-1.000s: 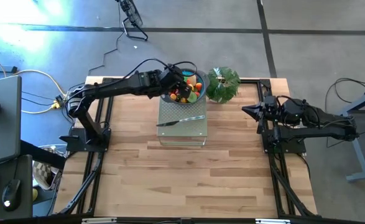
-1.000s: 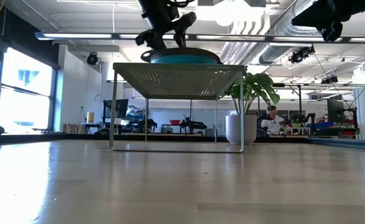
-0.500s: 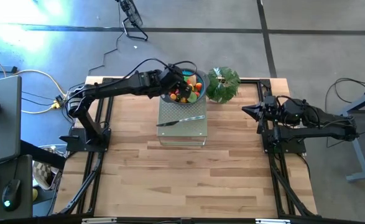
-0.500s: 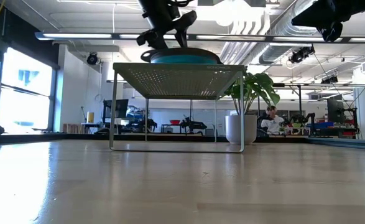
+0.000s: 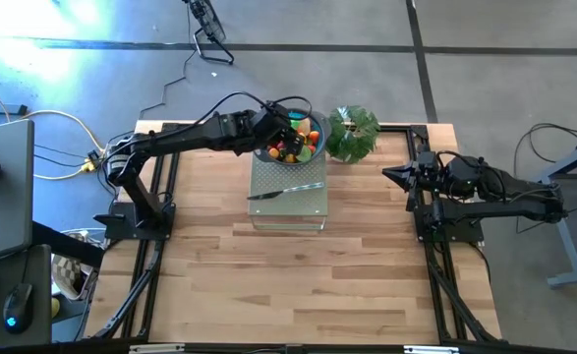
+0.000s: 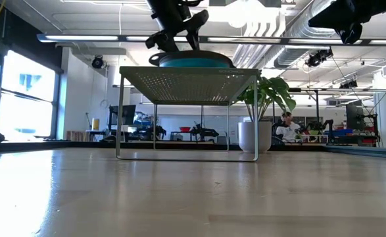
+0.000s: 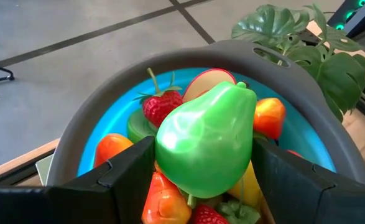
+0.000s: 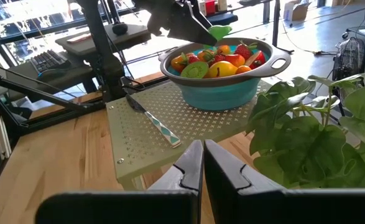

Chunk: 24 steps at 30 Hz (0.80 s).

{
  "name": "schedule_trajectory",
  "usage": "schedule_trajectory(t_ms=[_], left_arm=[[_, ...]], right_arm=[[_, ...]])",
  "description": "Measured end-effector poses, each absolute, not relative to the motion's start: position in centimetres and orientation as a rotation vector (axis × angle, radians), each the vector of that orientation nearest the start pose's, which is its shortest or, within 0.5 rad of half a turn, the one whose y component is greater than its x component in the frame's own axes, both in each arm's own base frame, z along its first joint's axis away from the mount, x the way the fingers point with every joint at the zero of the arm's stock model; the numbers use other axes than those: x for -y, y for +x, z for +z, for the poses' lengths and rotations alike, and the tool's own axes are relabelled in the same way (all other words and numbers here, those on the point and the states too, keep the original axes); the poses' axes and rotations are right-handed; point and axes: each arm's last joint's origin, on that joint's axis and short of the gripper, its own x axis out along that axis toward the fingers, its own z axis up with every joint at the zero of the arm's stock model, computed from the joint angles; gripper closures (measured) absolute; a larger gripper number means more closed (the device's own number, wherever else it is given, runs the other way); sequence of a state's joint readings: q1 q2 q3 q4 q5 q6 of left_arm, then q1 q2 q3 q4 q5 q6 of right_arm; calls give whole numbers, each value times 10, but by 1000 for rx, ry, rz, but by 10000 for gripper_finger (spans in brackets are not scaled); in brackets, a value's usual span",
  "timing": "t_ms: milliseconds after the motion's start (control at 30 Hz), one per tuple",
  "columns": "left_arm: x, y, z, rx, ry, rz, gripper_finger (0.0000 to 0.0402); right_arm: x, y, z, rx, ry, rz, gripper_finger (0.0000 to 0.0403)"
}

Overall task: Pick & Place Fruit
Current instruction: Put the green pear in the blue bowl on the shelf

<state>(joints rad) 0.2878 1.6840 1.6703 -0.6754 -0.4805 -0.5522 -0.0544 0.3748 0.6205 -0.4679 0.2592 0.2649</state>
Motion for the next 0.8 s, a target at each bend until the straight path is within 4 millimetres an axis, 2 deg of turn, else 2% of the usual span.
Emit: schedule_trajectory(t_ms=[667,800], left_arm=[[-117,349,364,-484,-409,900,147],[-117,349,364,-485,-409,900,129]], right_arm=[[12,90,297,-179,239,-340,396],[12,90,297,-179,239,-340,396]])
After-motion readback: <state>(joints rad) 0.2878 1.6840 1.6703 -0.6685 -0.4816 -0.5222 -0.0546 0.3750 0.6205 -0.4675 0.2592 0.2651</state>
